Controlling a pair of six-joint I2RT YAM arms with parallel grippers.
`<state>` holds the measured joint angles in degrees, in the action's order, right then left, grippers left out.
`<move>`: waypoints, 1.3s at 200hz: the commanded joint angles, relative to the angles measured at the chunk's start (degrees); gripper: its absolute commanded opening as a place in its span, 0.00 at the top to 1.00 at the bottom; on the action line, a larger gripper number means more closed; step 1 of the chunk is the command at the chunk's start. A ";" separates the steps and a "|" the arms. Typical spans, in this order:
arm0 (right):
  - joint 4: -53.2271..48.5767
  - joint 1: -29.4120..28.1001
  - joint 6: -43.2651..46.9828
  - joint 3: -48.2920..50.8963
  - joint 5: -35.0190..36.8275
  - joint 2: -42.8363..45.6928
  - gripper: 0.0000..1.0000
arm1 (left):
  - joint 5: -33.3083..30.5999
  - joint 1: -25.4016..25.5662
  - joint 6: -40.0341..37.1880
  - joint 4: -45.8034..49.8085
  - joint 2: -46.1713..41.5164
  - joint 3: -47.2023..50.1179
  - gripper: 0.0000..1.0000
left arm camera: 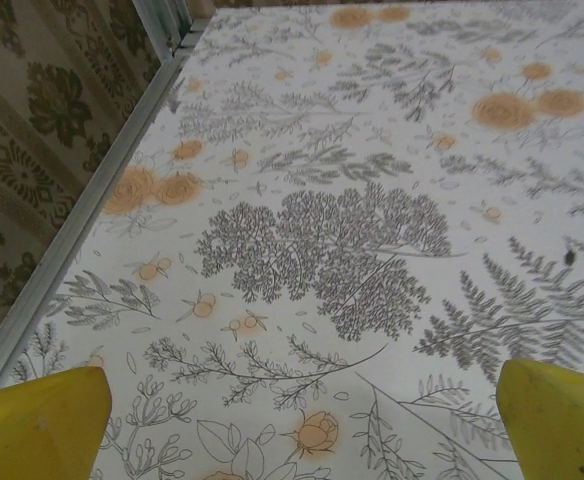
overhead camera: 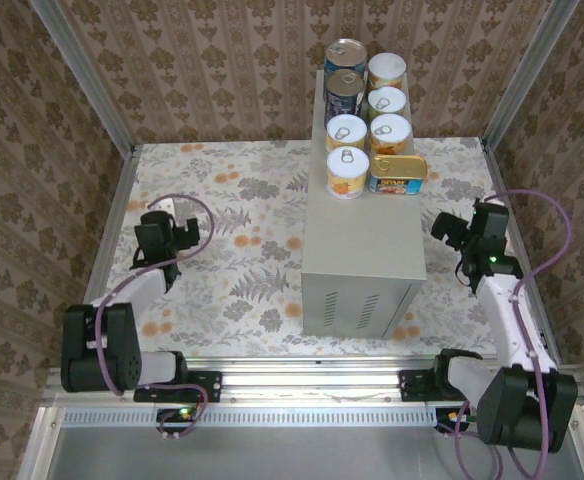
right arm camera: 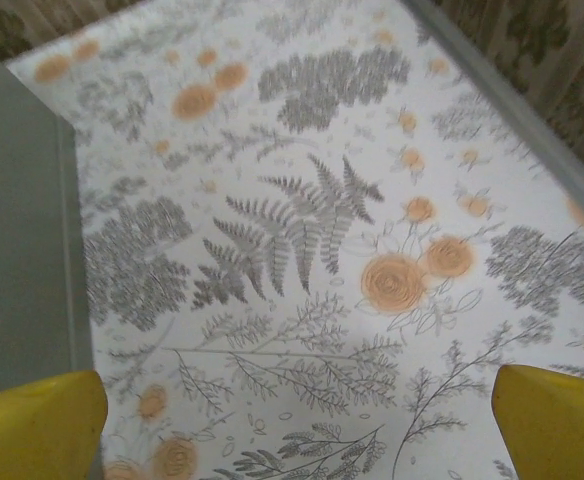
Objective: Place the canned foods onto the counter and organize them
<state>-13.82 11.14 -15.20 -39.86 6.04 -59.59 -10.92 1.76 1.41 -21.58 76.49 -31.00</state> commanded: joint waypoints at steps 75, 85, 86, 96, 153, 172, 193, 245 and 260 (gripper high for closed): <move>44.98 -4.14 5.21 11.81 -0.30 -19.73 0.00 | 5.87 0.47 -5.03 -33.02 12.38 10.19 0.00; 43.79 -4.51 5.43 10.79 -0.98 -19.77 0.00 | 6.08 0.50 -5.66 -33.96 12.75 9.99 0.00; 43.92 -4.53 5.44 10.82 -1.14 -19.77 0.00 | 6.08 0.56 -5.73 -34.18 12.82 10.00 0.00; 44.01 -4.74 5.66 10.27 -2.67 -21.74 0.00 | 6.03 0.59 -5.34 -33.12 12.46 9.83 0.00; 57.42 -11.90 12.91 13.70 -2.15 -26.96 0.00 | 5.12 -0.27 -4.07 -32.53 12.72 9.38 0.00; 61.92 -12.39 13.37 15.95 -1.57 -28.20 0.00 | 5.12 -0.27 -4.13 -32.53 12.59 9.43 0.00; 63.10 -12.27 13.25 16.35 -1.74 -28.50 0.00 | 5.10 0.00 -4.45 -32.19 12.65 9.17 0.00; 62.72 -12.19 13.17 16.39 -1.83 -28.31 0.00 | 4.95 0.49 -5.05 -31.95 12.74 8.99 0.00; 62.66 -12.19 13.17 16.30 -1.85 -28.35 0.00 | 4.98 0.45 -5.09 -32.00 12.80 9.03 0.00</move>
<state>45.87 -0.69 -2.90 -23.99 3.92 -87.39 -6.63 1.89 -2.68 -52.58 89.45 -20.67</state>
